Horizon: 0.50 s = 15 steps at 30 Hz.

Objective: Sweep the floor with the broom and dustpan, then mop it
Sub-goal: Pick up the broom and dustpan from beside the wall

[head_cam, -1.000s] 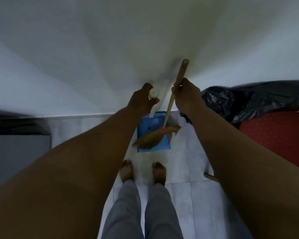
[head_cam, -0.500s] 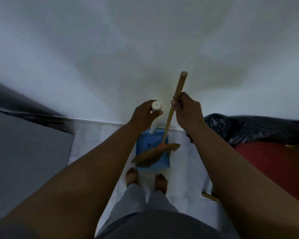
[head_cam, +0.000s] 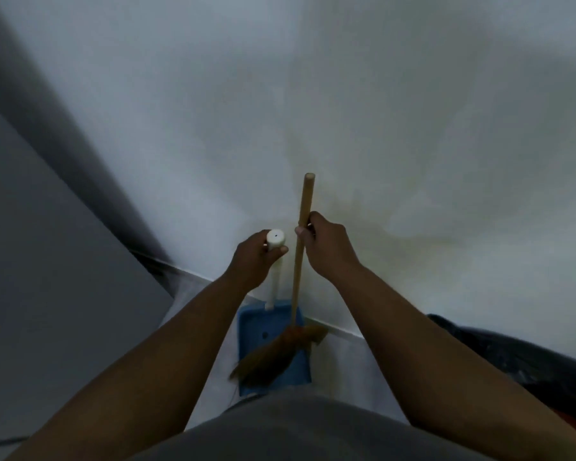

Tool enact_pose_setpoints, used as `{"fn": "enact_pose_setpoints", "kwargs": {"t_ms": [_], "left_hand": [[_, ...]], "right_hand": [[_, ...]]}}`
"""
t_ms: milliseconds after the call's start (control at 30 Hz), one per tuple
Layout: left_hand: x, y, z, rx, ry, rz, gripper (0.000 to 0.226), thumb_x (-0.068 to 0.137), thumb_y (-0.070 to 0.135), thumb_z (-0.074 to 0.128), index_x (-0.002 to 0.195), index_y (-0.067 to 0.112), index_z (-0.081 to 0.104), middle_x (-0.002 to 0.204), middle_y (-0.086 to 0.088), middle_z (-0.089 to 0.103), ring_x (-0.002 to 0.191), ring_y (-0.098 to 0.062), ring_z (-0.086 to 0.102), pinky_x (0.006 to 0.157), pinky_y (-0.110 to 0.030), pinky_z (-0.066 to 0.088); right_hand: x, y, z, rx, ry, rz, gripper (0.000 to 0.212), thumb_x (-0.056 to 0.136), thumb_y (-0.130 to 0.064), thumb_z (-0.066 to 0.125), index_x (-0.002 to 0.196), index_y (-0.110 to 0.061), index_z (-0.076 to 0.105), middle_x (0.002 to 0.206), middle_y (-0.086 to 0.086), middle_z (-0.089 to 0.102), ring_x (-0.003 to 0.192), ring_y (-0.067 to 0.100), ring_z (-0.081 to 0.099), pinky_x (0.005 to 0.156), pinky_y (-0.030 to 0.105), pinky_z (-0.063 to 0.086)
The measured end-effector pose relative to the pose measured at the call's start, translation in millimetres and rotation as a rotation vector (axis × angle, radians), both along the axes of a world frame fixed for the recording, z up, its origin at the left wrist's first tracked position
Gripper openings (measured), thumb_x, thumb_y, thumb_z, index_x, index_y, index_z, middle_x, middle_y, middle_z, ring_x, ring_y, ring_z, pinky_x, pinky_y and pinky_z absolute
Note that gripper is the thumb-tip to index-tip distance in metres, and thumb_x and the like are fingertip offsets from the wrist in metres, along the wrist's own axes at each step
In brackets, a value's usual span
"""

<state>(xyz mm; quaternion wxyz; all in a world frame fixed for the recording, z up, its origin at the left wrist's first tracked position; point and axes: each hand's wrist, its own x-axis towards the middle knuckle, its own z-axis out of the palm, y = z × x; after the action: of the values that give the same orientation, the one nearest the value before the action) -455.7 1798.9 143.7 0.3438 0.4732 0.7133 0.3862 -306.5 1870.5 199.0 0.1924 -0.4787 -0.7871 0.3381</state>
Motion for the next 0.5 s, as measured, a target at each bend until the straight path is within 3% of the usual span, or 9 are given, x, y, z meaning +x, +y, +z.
{"fn": "enact_pose_setpoints", "kwargs": {"t_ms": [200,300,500], "left_hand": [[-13,-37,10,-0.002,0.023,0.243,0.03,0.094,0.029,0.065,0.122,0.018,0.06,0.111,0.006,0.061,0.102,-0.013,0.057,0.075,-0.015,0.04],[-13,-69,13,-0.004,0.033,0.37,0.023,0.094,0.026,0.066,0.114,0.018,0.061,0.108,0.002,0.064,0.1,-0.017,0.058,0.081,-0.023,0.045],[1,-149,10,0.021,0.109,0.651,0.013,0.093,0.022,0.067,0.103,0.023,0.058,0.095,0.006,0.06,0.085,-0.009,0.053,0.066,-0.002,0.036]], "right_hand": [[-33,-5,14,0.024,-0.01,0.239,0.017,0.1,-0.033,0.051,0.102,-0.018,0.058,0.085,-0.002,0.064,0.073,0.011,0.062,0.067,0.029,0.052],[-48,-17,15,0.025,-0.015,0.371,0.013,0.1,-0.033,0.051,0.1,-0.021,0.056,0.084,-0.002,0.064,0.072,0.012,0.063,0.066,0.031,0.055],[-74,-62,13,0.044,-0.015,0.659,0.009,0.099,-0.033,0.05,0.093,-0.026,0.052,0.081,-0.002,0.063,0.07,0.015,0.063,0.065,0.035,0.055]]}}
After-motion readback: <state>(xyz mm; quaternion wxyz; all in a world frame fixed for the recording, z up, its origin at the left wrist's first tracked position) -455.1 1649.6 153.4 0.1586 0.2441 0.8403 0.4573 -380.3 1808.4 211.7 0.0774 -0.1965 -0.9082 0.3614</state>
